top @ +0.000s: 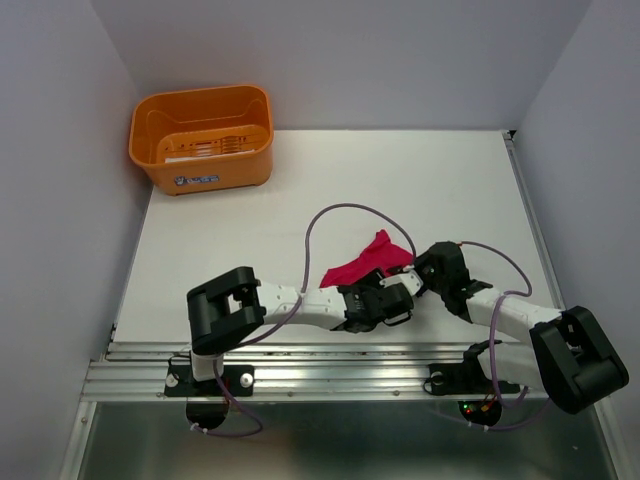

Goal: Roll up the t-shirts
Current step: Roll the T-shirt to the center of the board.

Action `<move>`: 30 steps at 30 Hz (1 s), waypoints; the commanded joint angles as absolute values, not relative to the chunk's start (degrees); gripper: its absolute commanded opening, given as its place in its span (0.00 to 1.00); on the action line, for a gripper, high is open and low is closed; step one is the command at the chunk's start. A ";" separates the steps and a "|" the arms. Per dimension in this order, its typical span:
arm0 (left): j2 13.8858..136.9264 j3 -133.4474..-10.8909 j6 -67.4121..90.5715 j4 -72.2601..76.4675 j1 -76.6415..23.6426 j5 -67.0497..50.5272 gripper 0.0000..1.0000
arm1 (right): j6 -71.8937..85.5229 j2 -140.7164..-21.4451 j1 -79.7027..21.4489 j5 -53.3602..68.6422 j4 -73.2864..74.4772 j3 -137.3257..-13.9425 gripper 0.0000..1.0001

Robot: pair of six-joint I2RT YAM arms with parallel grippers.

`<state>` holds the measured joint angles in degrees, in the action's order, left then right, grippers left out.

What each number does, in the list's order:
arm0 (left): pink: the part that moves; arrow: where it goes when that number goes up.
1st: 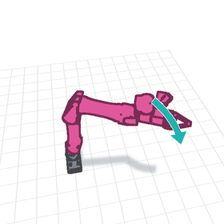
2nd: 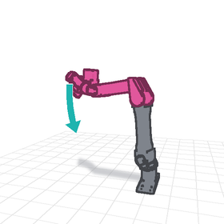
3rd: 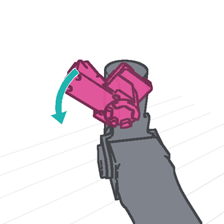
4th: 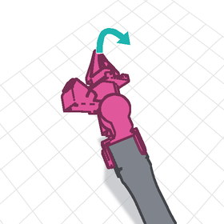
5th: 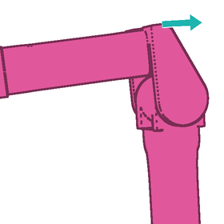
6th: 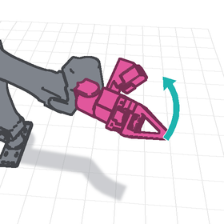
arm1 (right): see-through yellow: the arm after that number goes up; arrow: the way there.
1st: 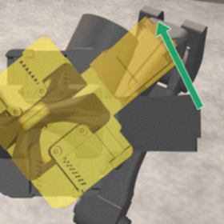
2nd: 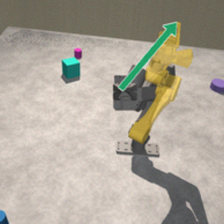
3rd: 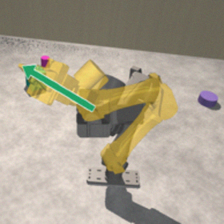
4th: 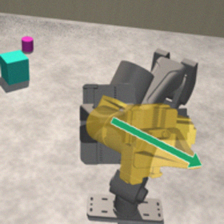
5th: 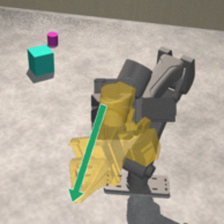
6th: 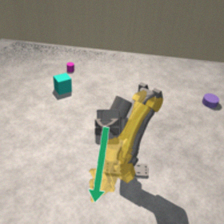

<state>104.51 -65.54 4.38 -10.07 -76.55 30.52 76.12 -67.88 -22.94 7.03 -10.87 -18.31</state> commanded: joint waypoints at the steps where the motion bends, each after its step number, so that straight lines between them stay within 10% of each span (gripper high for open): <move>1: 105.38 -69.34 2.64 -9.32 -76.99 34.19 0.60 | 76.64 -67.41 -23.12 6.07 -11.69 -19.25 0.01; 9: 104.77 -70.93 0.97 -9.84 -75.59 31.12 0.00 | 76.47 -65.83 -23.12 5.45 -10.37 -18.54 0.05; 13: 101.52 -70.32 1.49 -9.75 -72.52 18.42 0.00 | 75.06 -63.64 -23.12 3.00 -5.99 -19.07 0.63; 17: 98.88 -68.65 3.16 -9.32 -68.30 5.56 0.00 | 73.74 -59.95 -23.12 0.35 -0.36 -20.65 0.85; 30: 94.57 -61.18 12.03 -1.15 -56.43 -24.16 0.00 | 71.63 -46.41 -23.12 -11.94 17.84 -27.77 0.91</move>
